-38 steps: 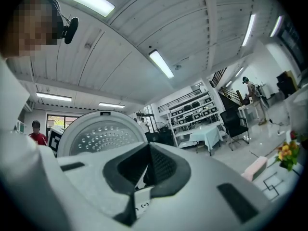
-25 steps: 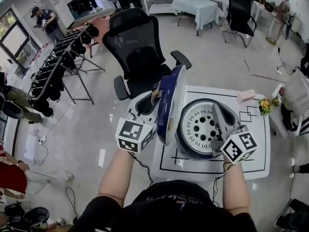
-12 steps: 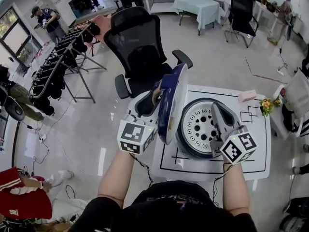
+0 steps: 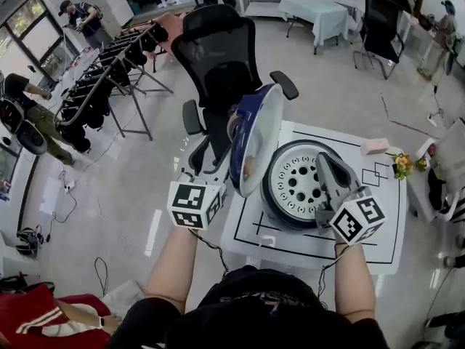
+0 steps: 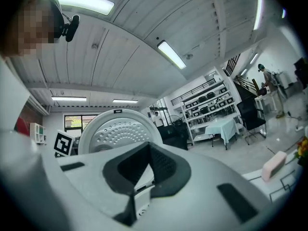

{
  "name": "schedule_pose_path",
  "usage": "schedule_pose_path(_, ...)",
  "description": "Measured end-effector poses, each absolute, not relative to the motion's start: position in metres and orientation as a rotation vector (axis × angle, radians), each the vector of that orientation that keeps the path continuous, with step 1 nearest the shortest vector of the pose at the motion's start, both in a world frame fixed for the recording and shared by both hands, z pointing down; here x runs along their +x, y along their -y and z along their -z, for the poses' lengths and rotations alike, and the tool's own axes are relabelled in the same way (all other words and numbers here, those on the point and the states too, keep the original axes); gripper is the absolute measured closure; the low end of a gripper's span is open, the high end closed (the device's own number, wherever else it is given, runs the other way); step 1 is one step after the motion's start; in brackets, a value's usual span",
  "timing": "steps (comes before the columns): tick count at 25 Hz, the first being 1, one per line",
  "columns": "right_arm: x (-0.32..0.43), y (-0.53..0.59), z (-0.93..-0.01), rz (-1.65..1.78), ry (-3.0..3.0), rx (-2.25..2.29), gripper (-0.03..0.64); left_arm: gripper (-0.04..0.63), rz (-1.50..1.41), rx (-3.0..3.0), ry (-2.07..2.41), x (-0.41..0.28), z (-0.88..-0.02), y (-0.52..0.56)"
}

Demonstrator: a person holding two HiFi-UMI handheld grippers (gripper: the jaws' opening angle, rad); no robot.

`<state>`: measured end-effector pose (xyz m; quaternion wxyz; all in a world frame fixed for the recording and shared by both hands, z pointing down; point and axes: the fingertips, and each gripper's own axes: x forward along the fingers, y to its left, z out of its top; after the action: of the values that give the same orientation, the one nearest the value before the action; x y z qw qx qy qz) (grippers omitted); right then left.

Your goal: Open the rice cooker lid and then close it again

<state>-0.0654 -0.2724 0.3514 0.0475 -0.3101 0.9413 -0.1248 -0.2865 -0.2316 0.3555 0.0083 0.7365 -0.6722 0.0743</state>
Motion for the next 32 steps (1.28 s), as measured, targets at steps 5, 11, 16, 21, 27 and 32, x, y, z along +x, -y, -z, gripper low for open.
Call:
schedule_pose_path(5,-0.060,0.255,-0.351,0.386,-2.912,-0.842,0.615,0.360,-0.211,2.189,2.203,-0.284,-0.356,0.194)
schedule_pose_path(11,-0.049,0.231,-0.349,0.394,-2.940,-0.749,0.615,0.348,-0.172,2.109,2.255,-0.267,-0.356,0.149)
schedule_pose_path(16,-0.039,0.208,-0.347,0.387,-2.967,-0.672,0.615,0.339,-0.143,2.099,2.263,-0.236,-0.353,0.118)
schedule_pose_path(21,-0.021,0.188,-0.348,0.372,-2.980,-0.649,0.615,0.333,-0.118,2.143,2.215,-0.192,-0.356,0.097)
schedule_pose_path(27,0.000,0.165,-0.344,0.366,-2.976,-0.646,0.615,0.331,-0.128,2.183,2.163,-0.151,-0.360,0.074)
schedule_pose_path(32,0.014,0.147,-0.344,0.366,-2.962,-0.650,0.615,0.331,-0.125,2.212,2.151,-0.133,-0.355,0.059)
